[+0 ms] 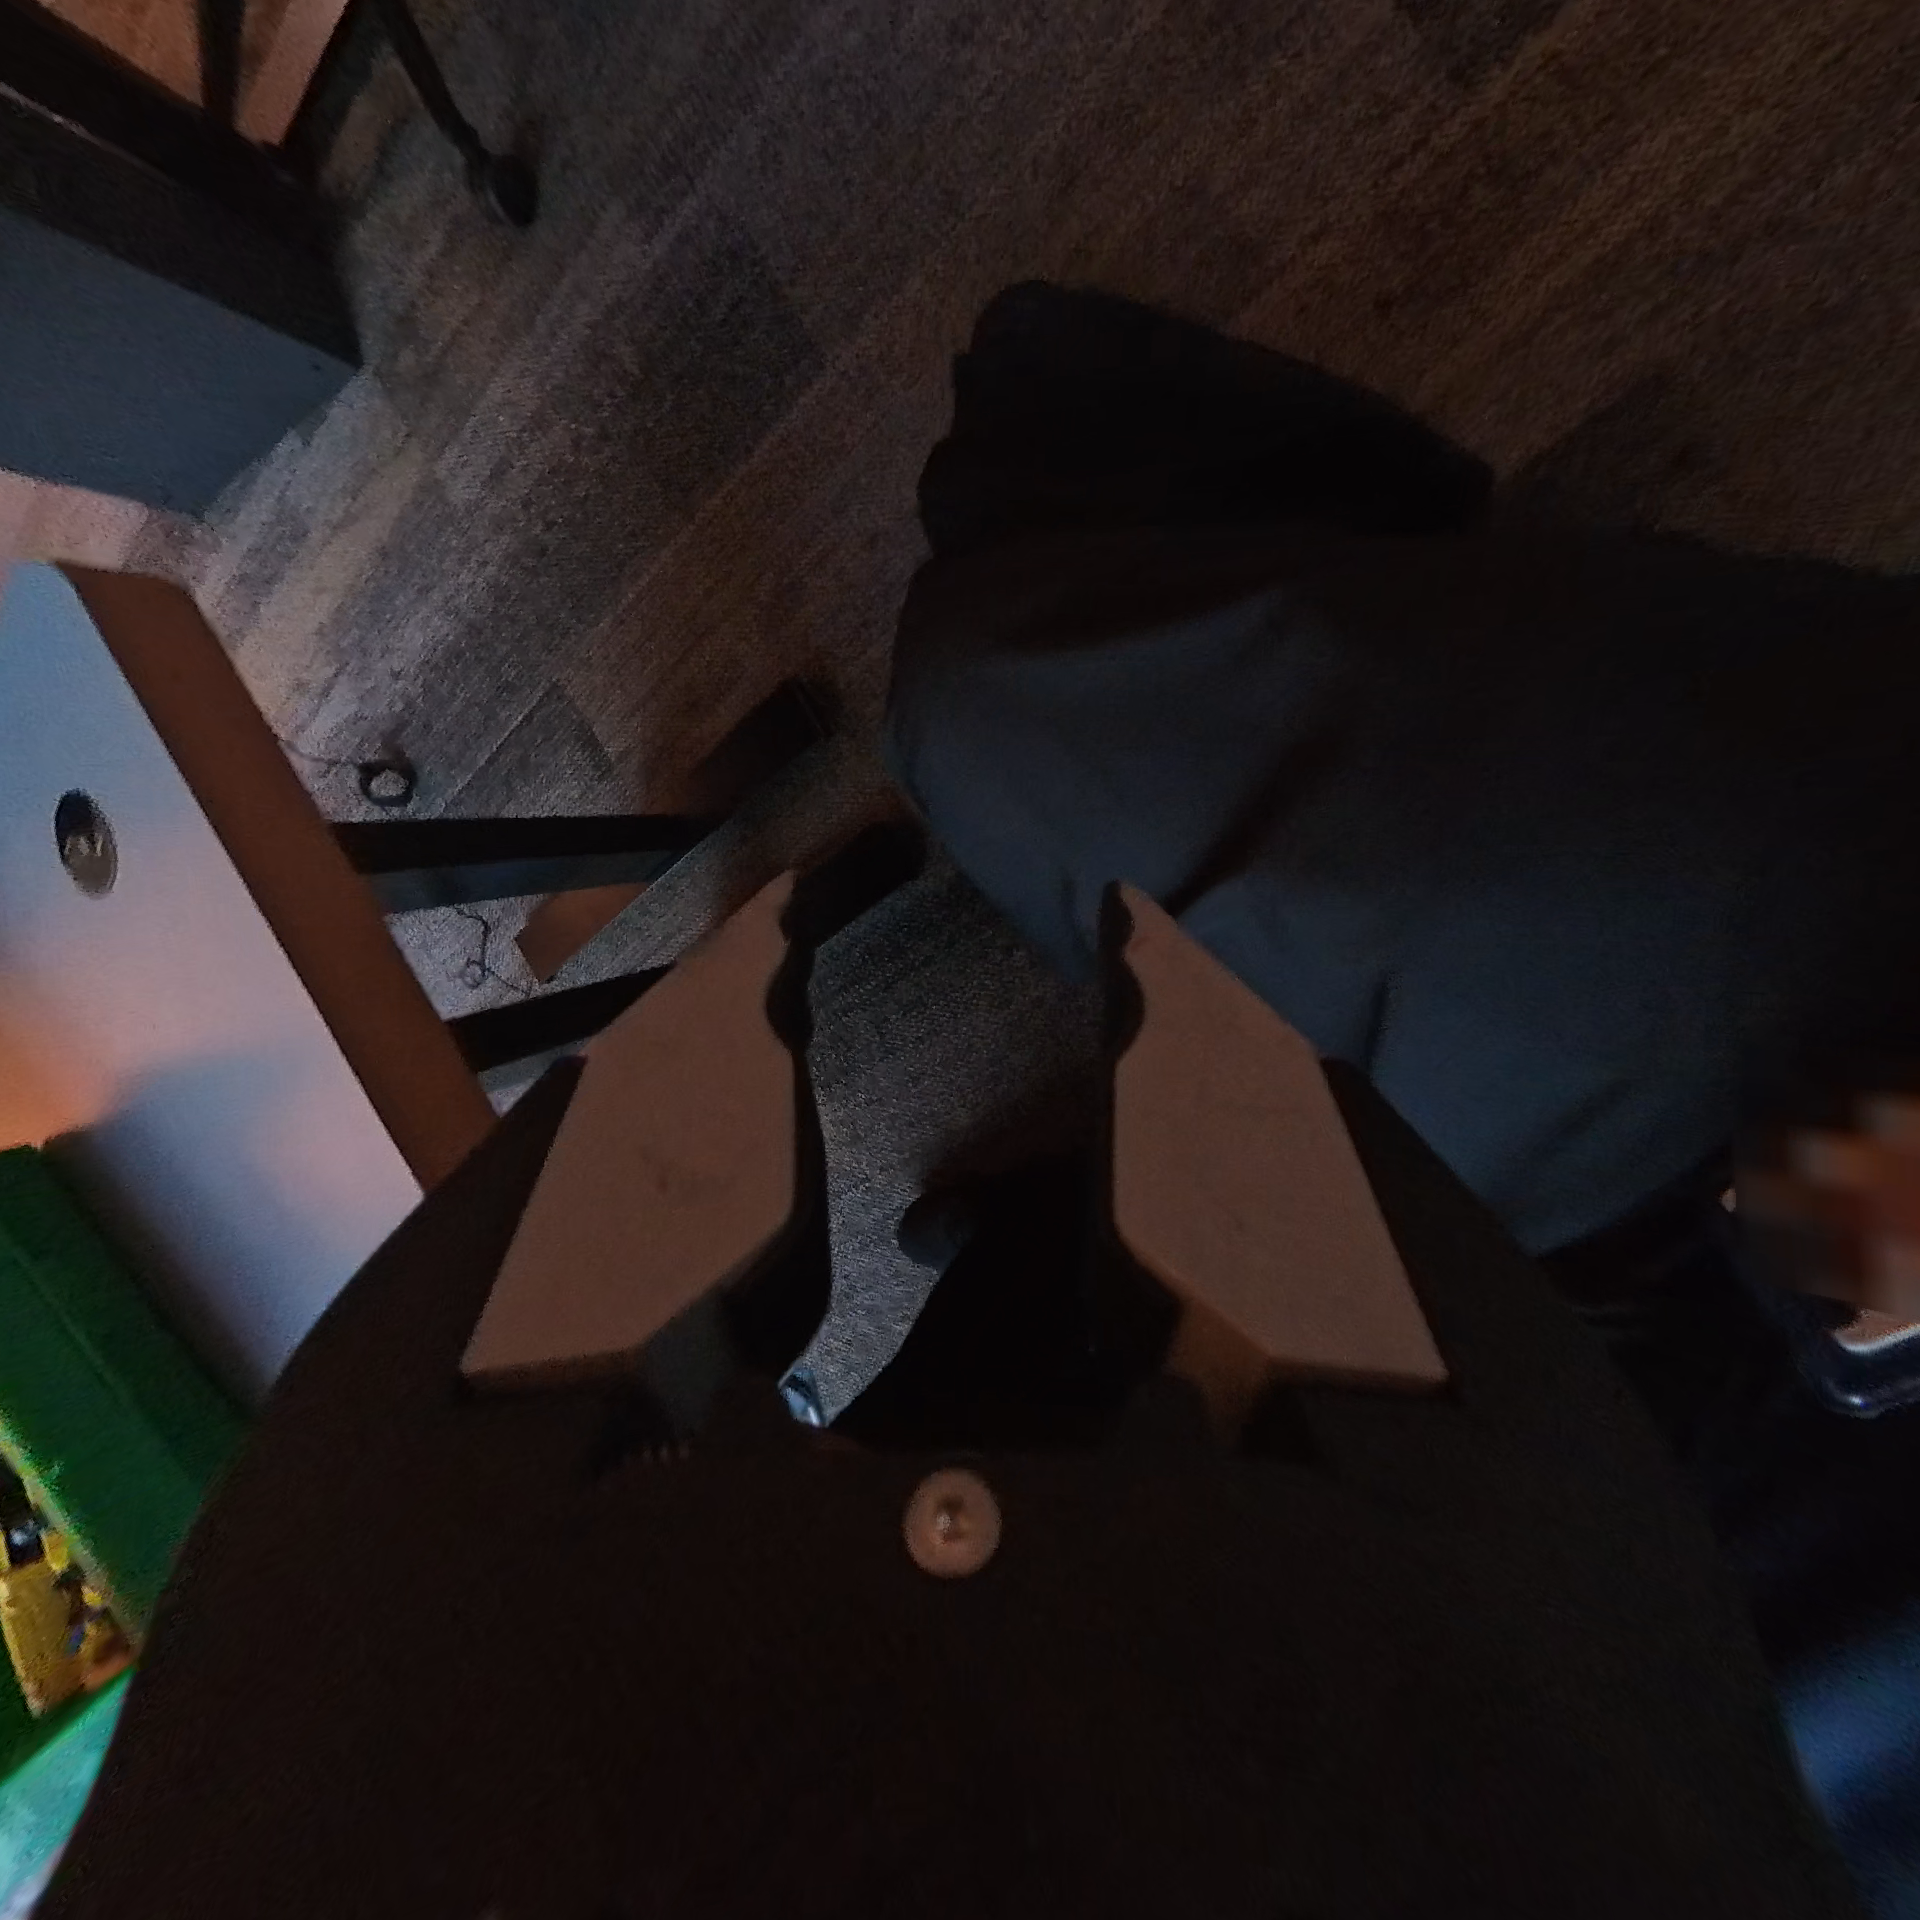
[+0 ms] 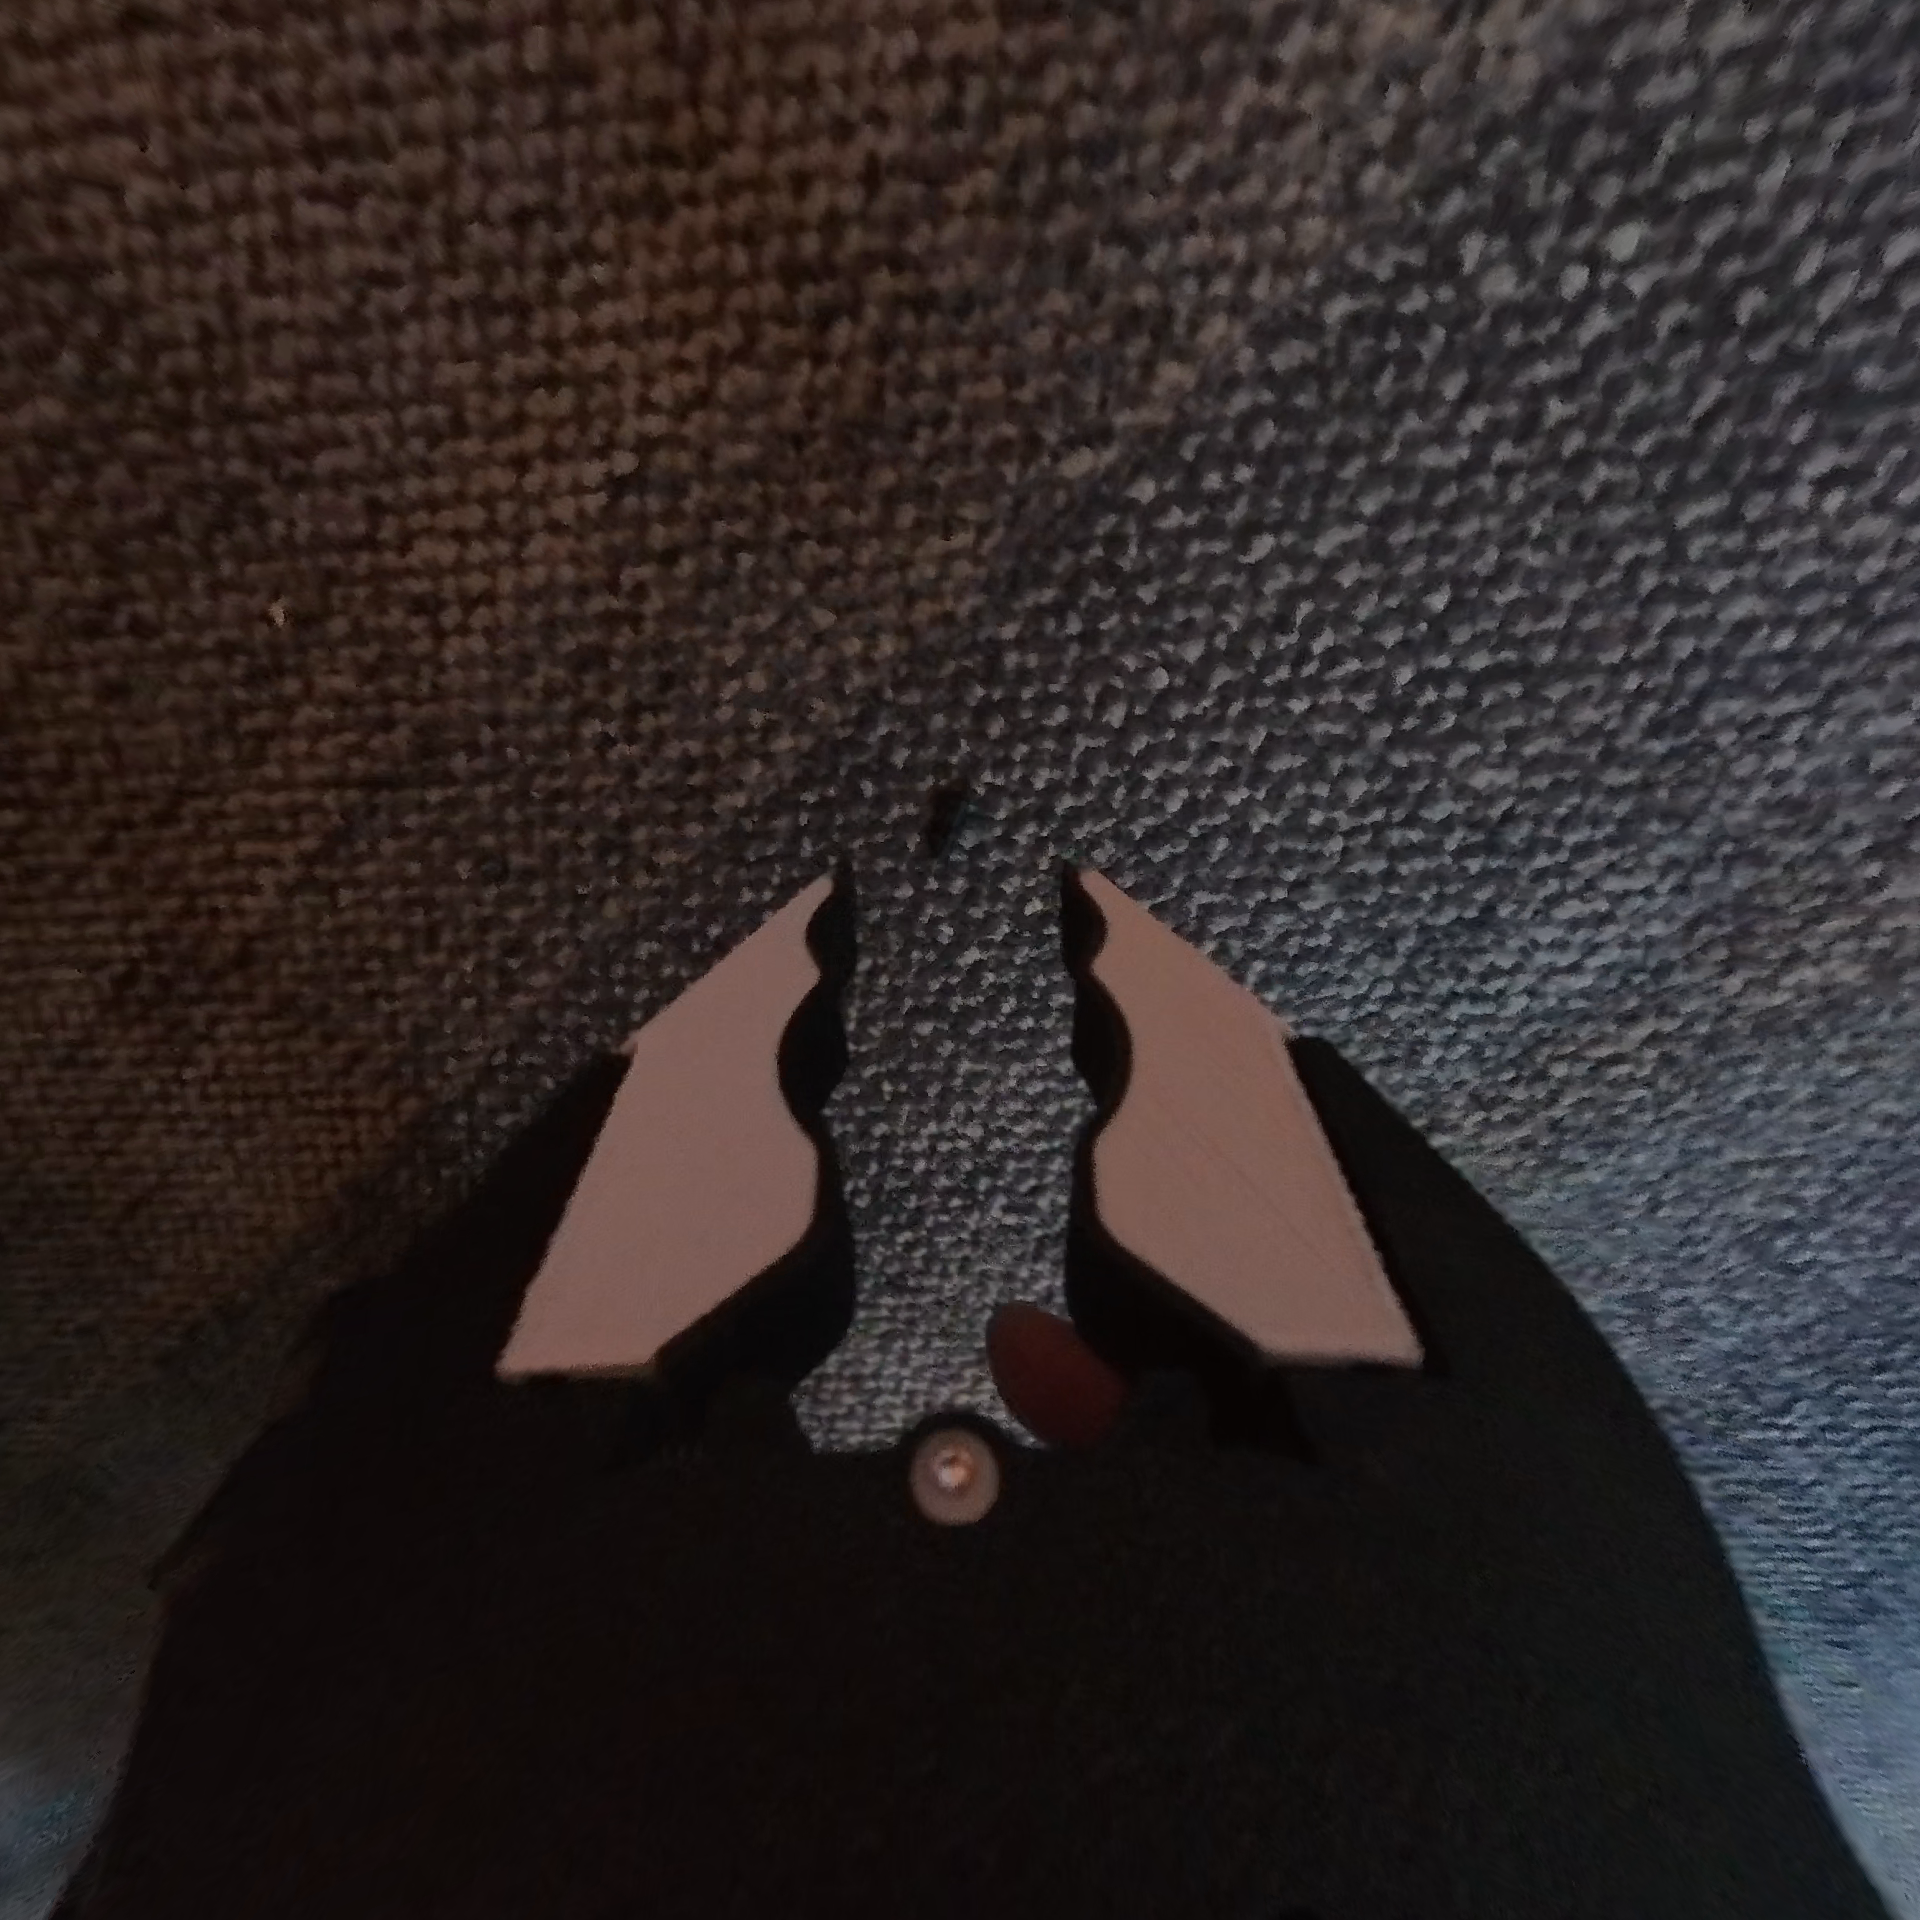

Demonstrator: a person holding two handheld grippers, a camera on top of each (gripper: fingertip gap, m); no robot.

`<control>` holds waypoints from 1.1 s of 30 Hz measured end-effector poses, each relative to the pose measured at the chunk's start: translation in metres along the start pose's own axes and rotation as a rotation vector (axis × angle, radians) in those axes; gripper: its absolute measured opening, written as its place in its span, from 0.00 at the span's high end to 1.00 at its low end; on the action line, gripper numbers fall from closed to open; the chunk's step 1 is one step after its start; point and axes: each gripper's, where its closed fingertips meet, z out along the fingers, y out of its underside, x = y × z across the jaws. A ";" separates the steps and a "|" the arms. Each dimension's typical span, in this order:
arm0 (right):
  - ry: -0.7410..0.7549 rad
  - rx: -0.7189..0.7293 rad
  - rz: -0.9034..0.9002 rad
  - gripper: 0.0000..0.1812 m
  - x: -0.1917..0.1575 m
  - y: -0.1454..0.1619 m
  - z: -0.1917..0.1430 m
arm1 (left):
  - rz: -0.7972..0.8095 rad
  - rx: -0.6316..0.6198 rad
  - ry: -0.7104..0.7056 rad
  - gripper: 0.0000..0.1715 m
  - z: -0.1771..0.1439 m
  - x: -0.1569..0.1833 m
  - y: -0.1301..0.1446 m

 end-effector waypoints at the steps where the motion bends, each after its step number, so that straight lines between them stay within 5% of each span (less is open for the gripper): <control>1: -0.007 -0.015 0.015 0.80 0.001 0.003 0.003 | 0.016 0.000 0.005 0.69 0.002 0.002 -0.005; 28: 0.019 -0.107 0.095 0.89 -0.005 0.008 0.033 | 0.073 -0.066 0.090 0.71 0.037 0.012 -0.027; 33: 0.023 -0.133 0.060 1.00 -0.007 0.008 0.034 | 0.067 -0.066 0.096 0.71 0.040 0.012 -0.025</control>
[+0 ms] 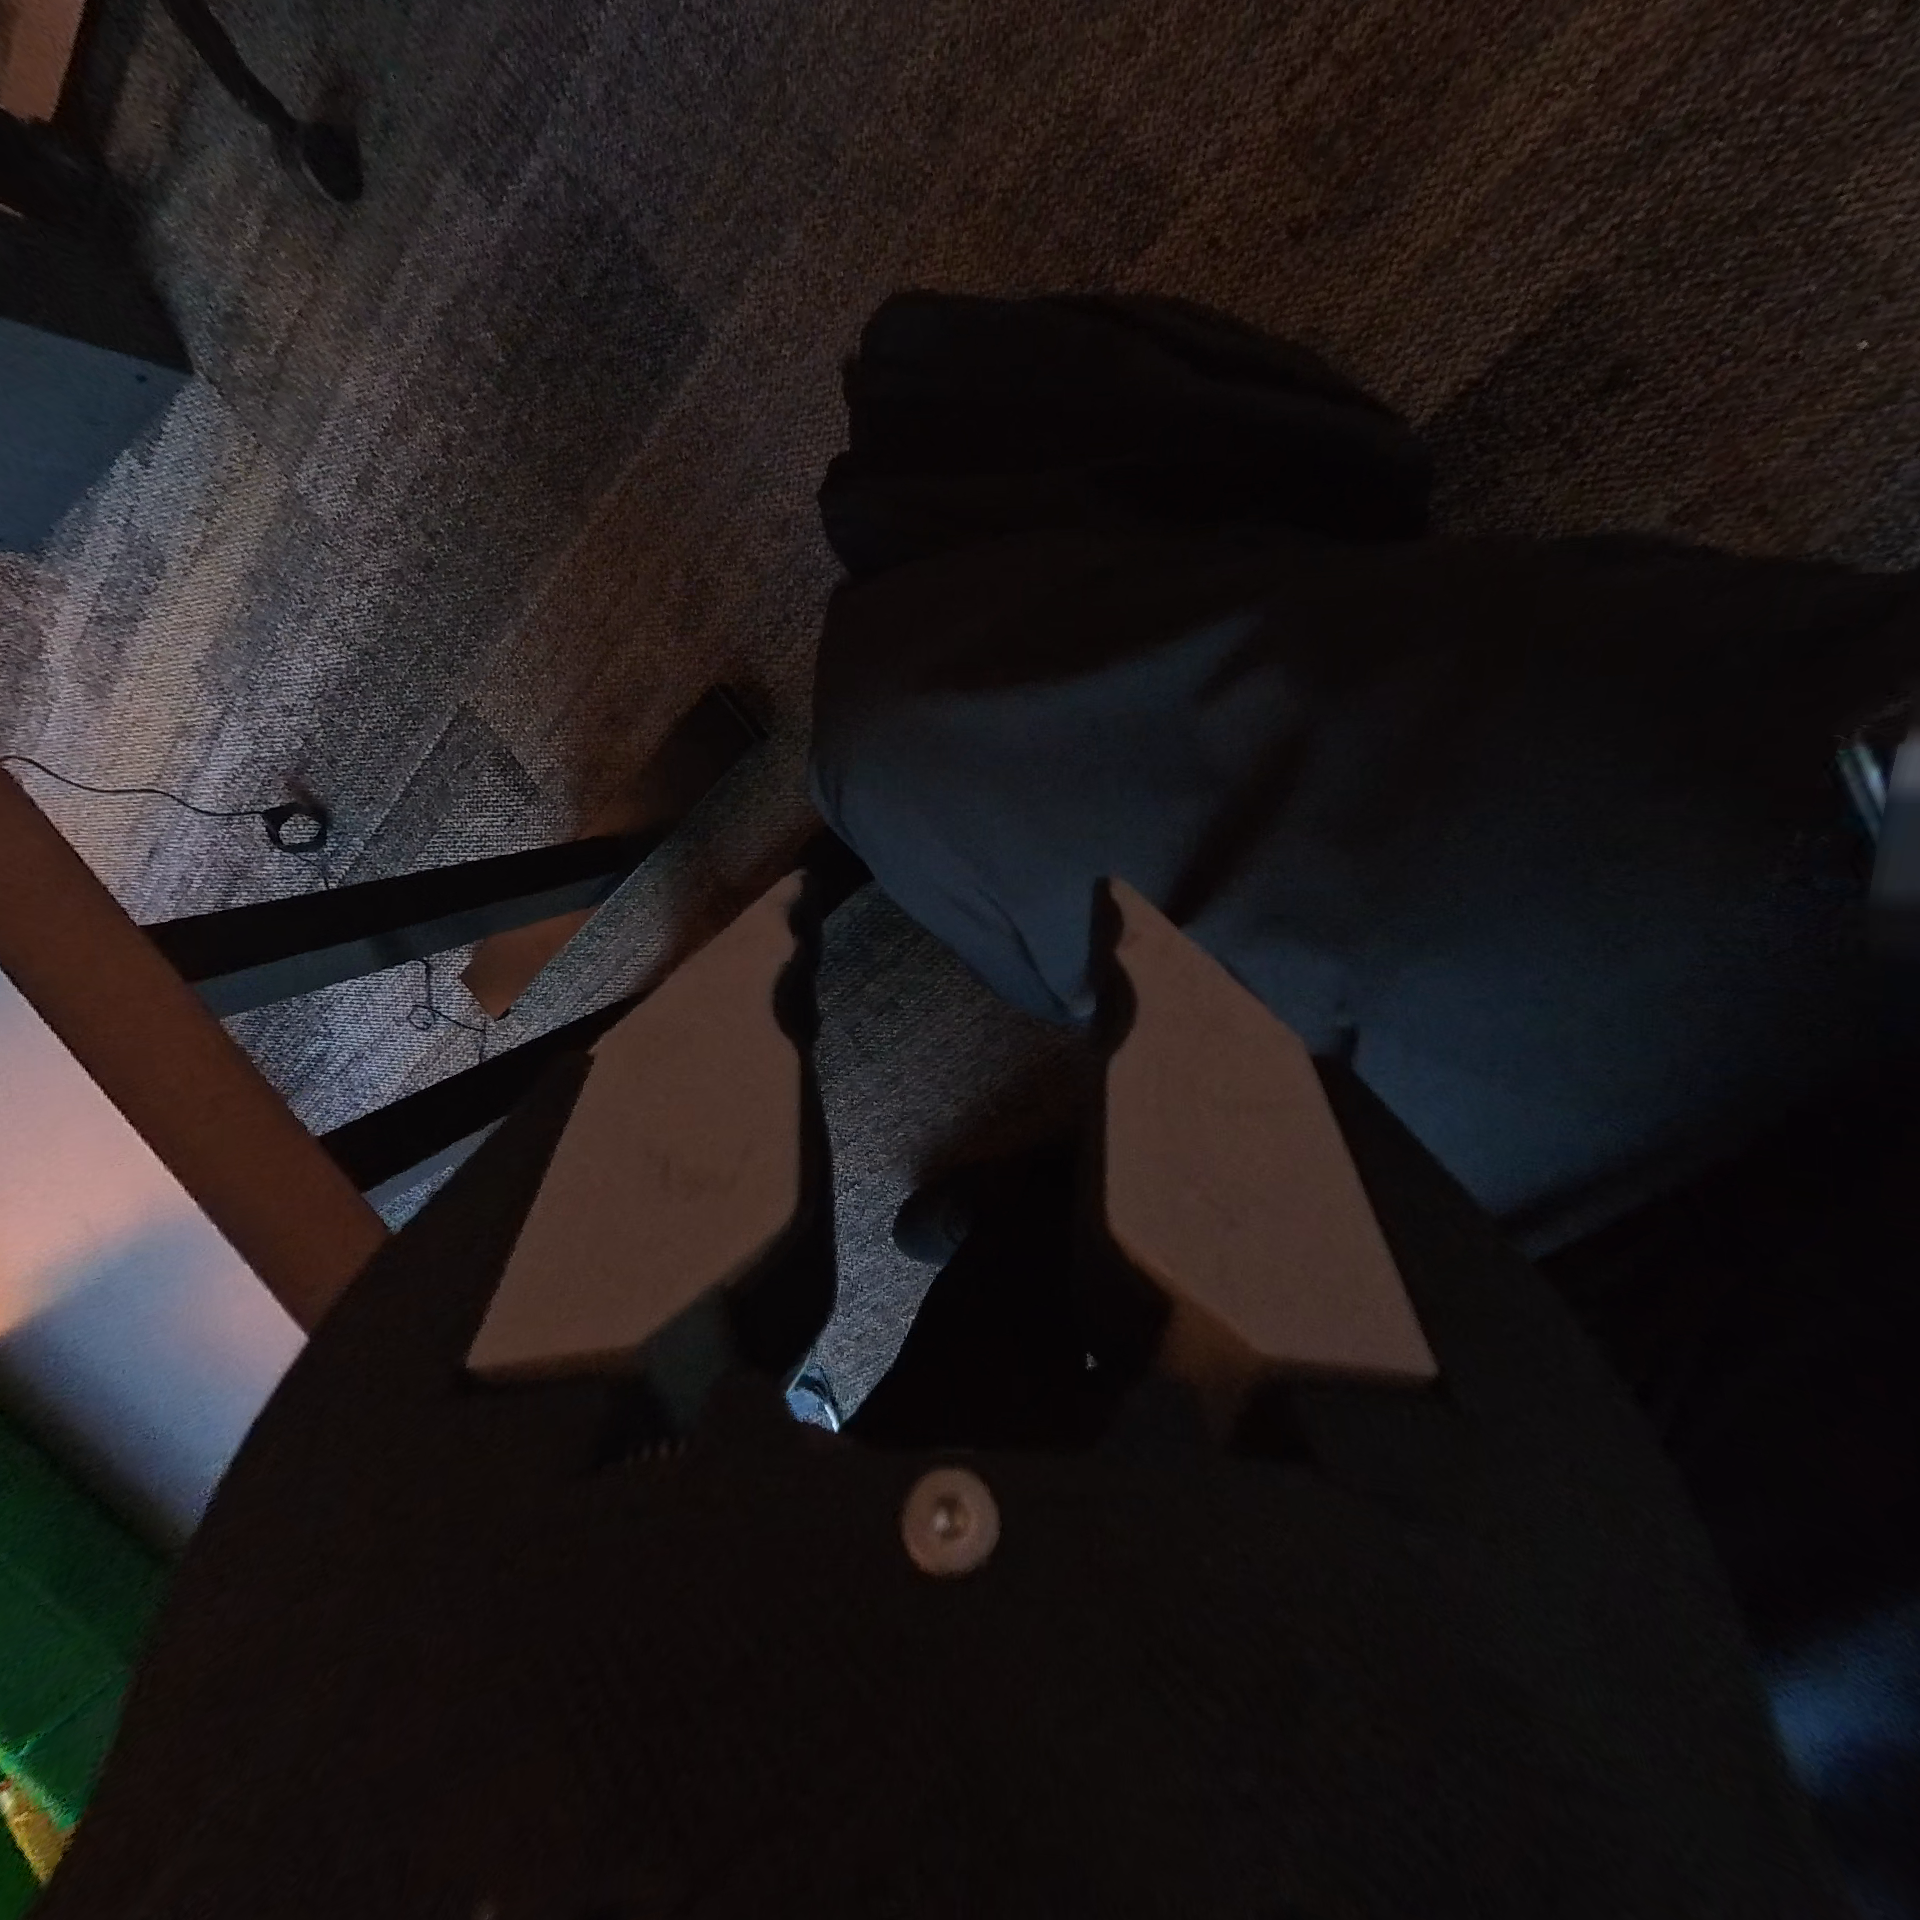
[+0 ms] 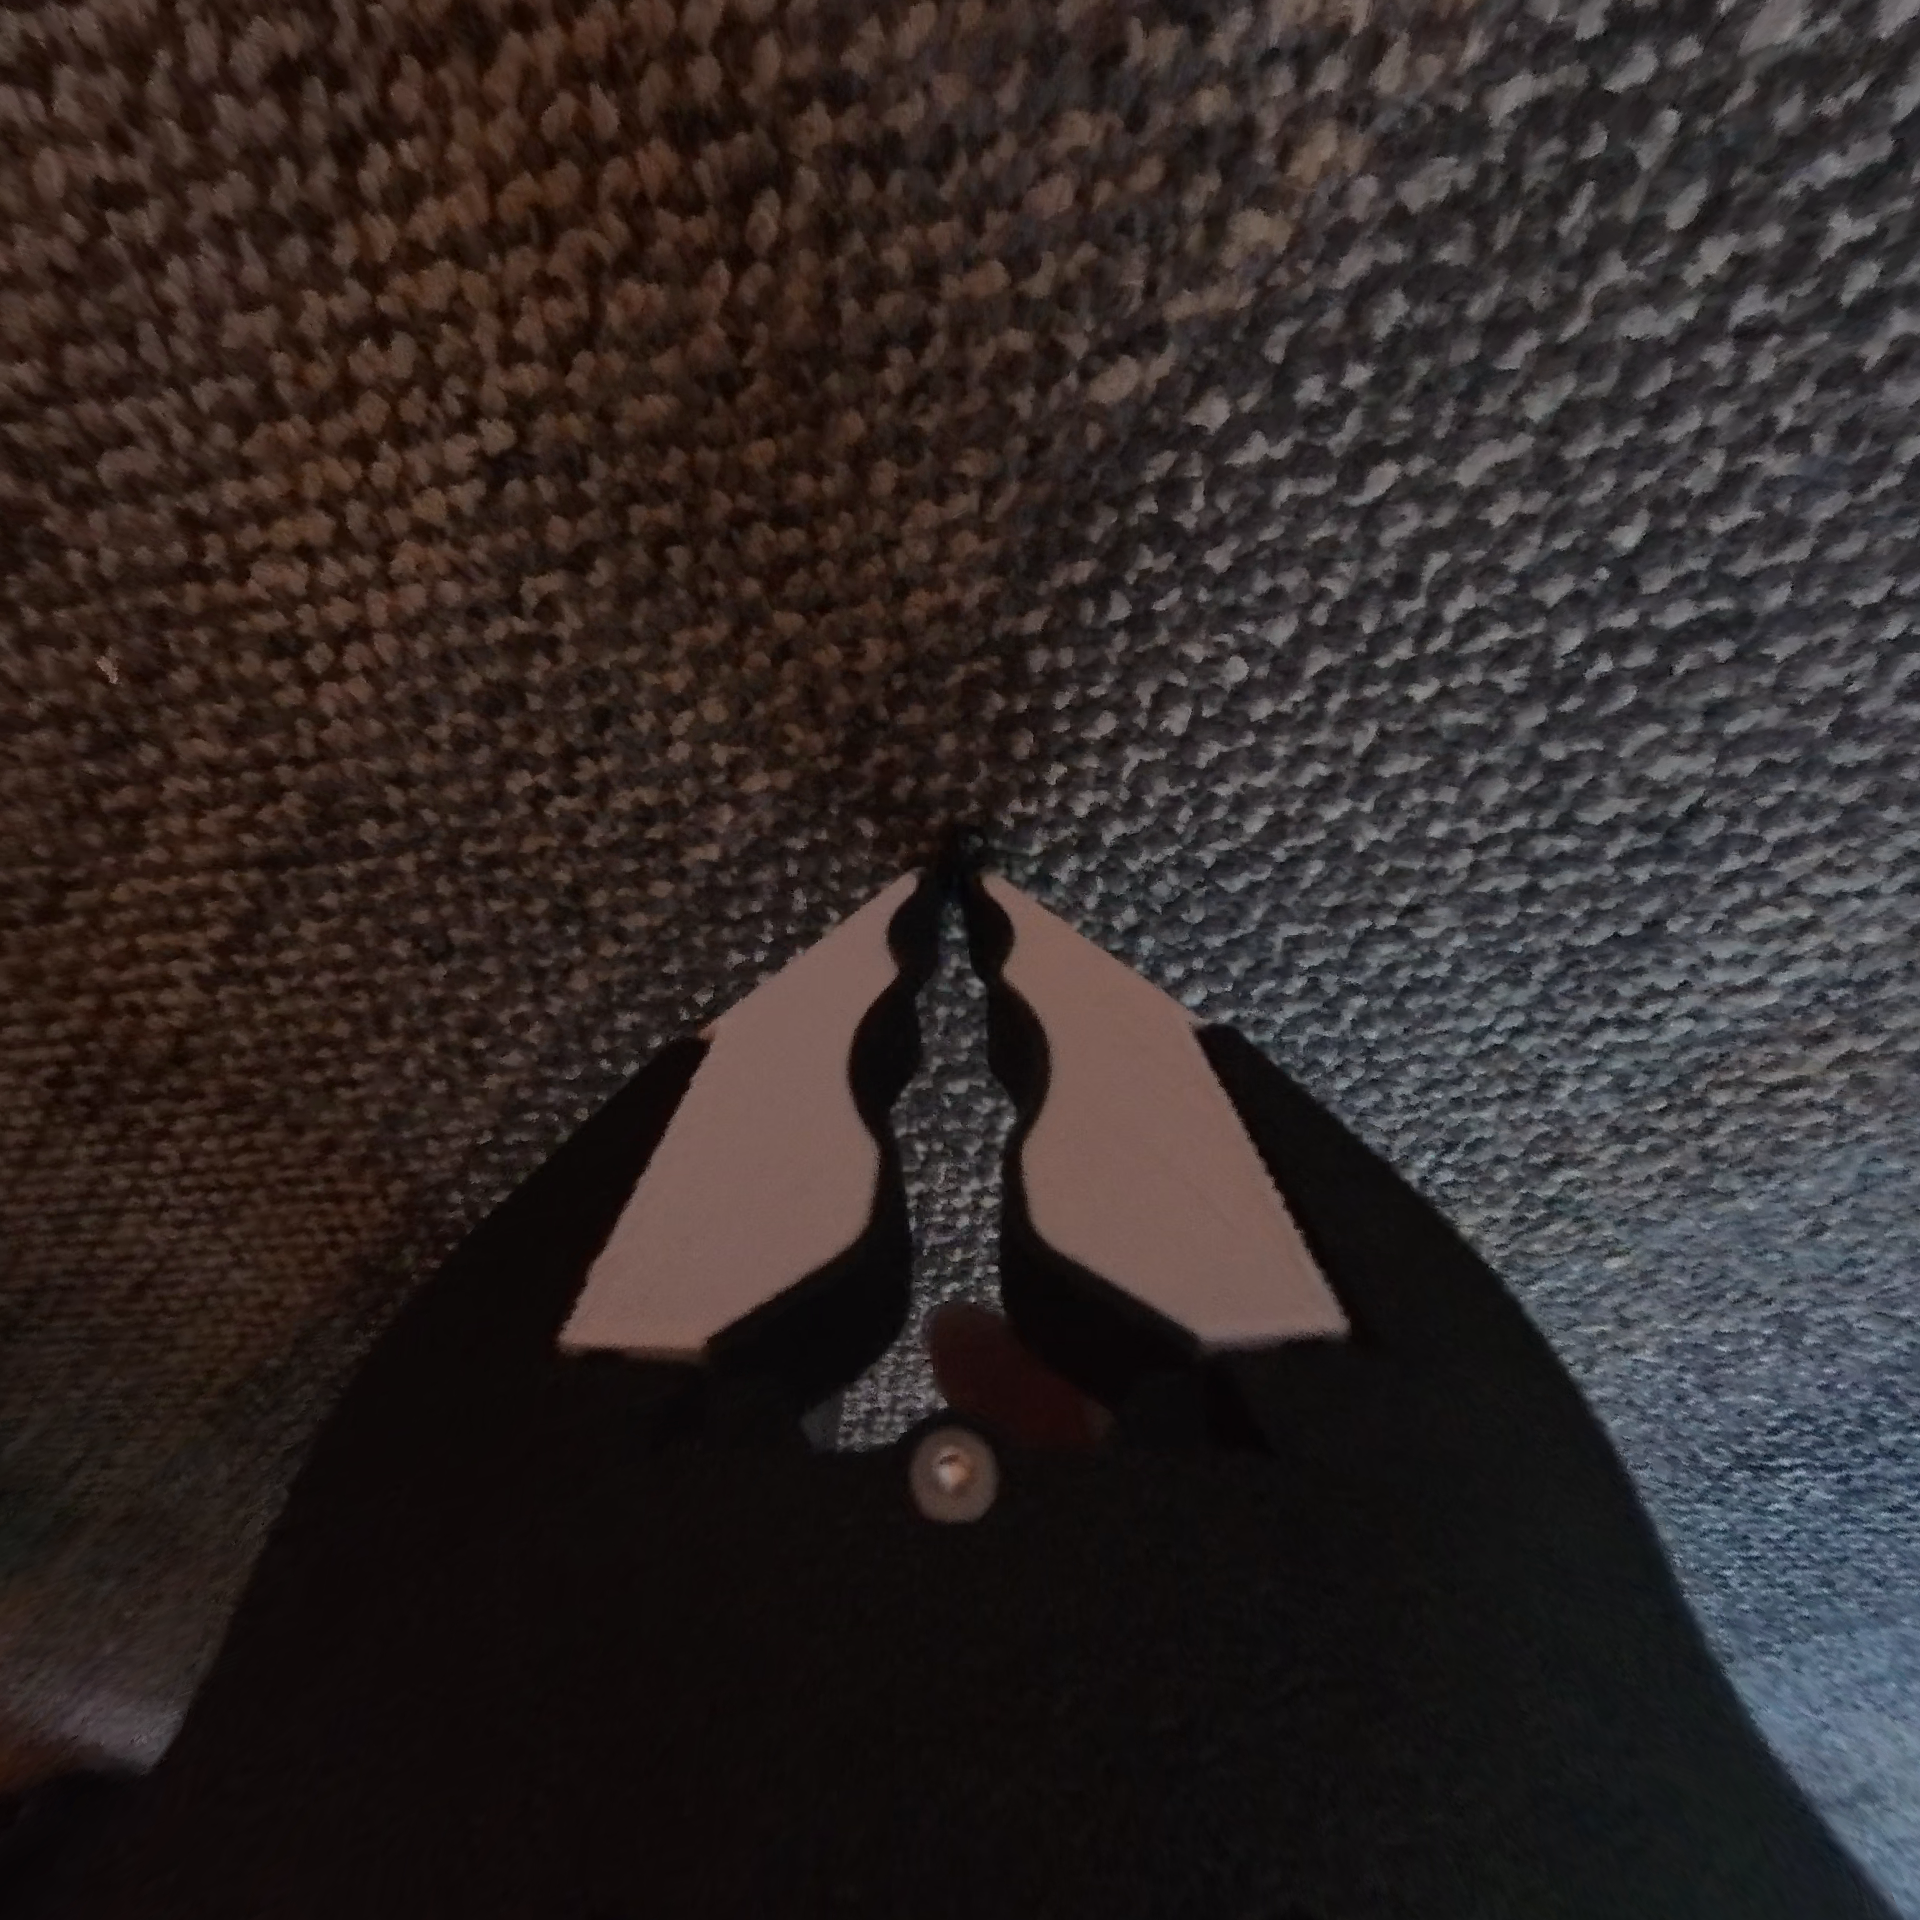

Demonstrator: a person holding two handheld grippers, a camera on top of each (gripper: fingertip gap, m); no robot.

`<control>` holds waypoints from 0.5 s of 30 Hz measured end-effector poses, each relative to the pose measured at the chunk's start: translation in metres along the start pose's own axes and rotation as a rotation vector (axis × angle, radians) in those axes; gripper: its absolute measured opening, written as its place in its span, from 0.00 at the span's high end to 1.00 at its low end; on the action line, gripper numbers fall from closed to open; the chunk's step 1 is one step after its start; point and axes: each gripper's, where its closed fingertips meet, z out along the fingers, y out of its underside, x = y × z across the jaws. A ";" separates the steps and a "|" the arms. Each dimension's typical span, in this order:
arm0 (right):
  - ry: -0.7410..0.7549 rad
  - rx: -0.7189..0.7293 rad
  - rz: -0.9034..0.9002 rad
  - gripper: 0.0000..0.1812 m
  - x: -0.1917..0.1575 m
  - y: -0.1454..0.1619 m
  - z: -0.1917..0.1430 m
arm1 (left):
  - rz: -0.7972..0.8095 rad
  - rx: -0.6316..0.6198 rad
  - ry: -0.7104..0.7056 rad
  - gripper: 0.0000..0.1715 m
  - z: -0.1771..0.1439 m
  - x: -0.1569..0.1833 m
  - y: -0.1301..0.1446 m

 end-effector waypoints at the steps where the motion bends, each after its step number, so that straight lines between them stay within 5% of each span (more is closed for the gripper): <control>1: 0.004 -0.005 0.000 1.00 0.000 0.000 0.000 | -0.002 -0.003 0.003 0.71 0.001 0.000 0.002; 9: -0.028 0.058 -0.137 1.00 -0.018 0.009 -0.021 | -0.033 0.033 0.000 0.72 0.000 -0.002 0.008; 15: -0.109 0.266 -0.187 1.00 -0.045 0.008 -0.092 | -0.062 0.080 0.017 0.72 0.004 0.001 0.022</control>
